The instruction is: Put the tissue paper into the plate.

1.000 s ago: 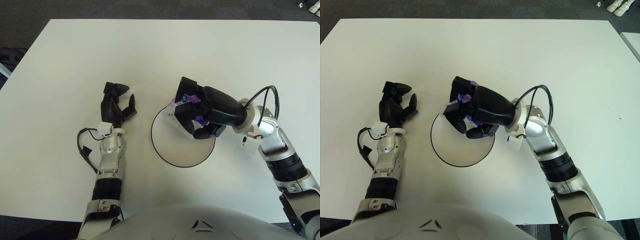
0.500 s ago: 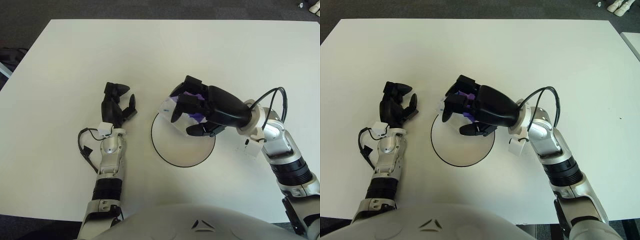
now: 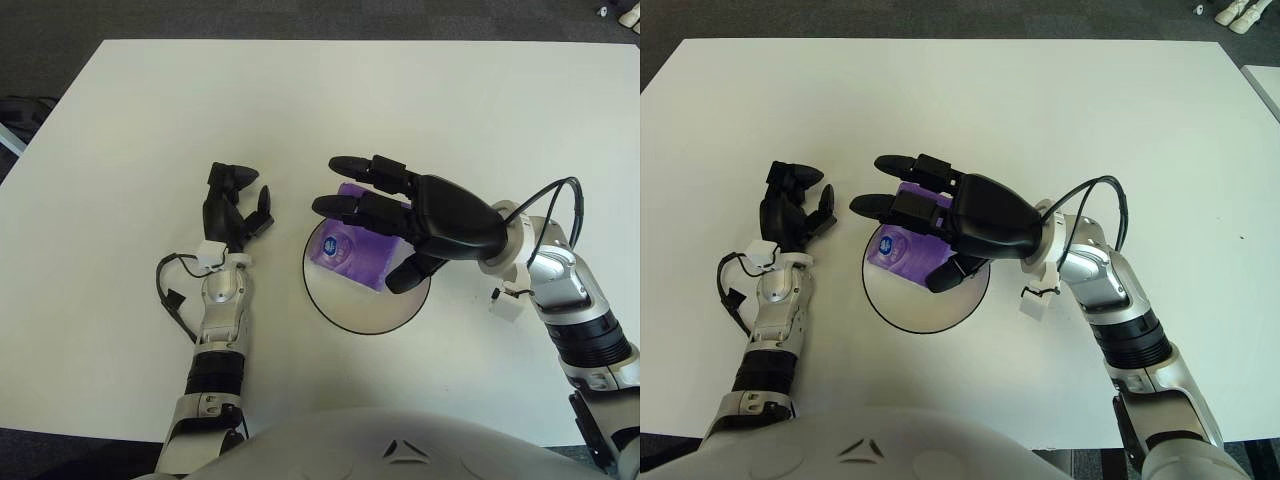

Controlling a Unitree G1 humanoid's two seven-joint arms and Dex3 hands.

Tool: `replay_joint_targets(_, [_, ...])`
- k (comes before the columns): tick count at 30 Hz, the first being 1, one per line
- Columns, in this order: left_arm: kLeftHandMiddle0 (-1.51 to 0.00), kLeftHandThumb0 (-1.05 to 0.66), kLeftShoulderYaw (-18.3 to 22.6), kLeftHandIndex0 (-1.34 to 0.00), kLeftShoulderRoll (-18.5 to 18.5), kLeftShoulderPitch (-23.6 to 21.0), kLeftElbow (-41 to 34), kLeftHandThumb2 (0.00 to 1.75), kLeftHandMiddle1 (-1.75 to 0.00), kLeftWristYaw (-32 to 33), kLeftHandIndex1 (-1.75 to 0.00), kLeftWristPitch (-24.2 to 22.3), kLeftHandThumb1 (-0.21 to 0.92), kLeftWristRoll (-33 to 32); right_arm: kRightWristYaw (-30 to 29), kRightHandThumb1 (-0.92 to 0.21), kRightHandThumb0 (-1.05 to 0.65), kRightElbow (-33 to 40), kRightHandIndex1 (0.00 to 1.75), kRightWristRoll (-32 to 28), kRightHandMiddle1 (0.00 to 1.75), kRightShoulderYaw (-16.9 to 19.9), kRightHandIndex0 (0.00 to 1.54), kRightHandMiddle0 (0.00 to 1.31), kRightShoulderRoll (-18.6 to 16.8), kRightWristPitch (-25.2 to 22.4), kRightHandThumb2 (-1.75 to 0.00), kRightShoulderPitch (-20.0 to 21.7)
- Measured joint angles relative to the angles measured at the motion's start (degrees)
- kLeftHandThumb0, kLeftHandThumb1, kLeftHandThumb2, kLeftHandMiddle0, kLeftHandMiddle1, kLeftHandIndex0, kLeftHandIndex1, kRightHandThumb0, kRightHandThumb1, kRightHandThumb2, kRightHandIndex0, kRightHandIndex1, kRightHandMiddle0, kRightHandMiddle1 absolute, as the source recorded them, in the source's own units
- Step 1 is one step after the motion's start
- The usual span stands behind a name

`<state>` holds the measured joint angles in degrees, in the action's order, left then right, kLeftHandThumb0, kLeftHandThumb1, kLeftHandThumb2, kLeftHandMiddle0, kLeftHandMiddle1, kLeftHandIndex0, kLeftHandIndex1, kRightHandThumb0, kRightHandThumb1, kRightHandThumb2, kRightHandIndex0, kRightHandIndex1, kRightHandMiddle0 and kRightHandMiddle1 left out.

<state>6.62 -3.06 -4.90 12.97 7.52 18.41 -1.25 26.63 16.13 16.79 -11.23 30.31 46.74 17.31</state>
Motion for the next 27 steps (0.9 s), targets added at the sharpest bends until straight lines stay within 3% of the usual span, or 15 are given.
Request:
replay_joint_targets(13, [-0.39, -0.01, 0.27, -0.33, 0.07, -1.31, 1.26, 0.72, -1.40, 1.60, -1.75, -0.56, 0.72, 0.29, 1.69, -0.92, -1.05, 0.04, 0.00, -0.16, 0.00, -0.35, 0.00, 0.00, 2.86, 0.40, -0.84, 1.08])
replay_joint_targets(27, [-0.41, -0.01, 0.14, -0.35, 0.14, -1.37, 1.28, 0.74, -1.38, 1.45, -1.75, -0.45, 0.70, 0.16, 1.76, -0.92, -1.05, 0.87, 0.00, 0.01, 0.00, -0.01, 0.00, 0.00, 2.79, -0.92, -0.80, 0.88])
